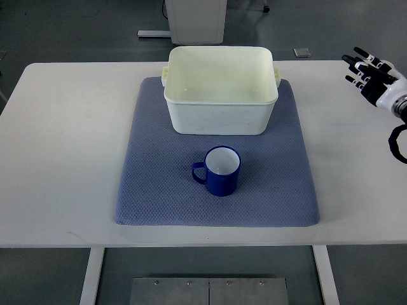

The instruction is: Place cup in box with right hand

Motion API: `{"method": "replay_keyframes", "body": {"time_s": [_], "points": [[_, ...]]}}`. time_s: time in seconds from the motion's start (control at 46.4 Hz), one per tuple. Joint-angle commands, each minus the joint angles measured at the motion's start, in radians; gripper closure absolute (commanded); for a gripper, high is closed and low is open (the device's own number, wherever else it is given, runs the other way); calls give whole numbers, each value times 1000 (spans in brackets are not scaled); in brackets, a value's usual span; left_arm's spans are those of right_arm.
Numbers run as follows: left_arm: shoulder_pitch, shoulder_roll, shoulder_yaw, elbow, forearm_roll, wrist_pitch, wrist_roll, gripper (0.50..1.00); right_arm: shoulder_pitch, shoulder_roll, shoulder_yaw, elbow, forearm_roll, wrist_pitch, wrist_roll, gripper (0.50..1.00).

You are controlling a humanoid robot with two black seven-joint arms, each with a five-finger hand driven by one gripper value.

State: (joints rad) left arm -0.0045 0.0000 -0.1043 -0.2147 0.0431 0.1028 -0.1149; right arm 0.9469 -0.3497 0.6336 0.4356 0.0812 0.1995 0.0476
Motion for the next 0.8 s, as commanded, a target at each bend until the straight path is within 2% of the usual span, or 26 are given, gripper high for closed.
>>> {"method": "replay_keyframes", "body": {"time_s": [0.0,0.776], "points": [[-2,0,0,0,0,0,0,500,0,-2,0,0,0,1,0,500],[-2,0,0,0,1,-2,0,500,1,12,-5,0,-1,1,0,500]]}}
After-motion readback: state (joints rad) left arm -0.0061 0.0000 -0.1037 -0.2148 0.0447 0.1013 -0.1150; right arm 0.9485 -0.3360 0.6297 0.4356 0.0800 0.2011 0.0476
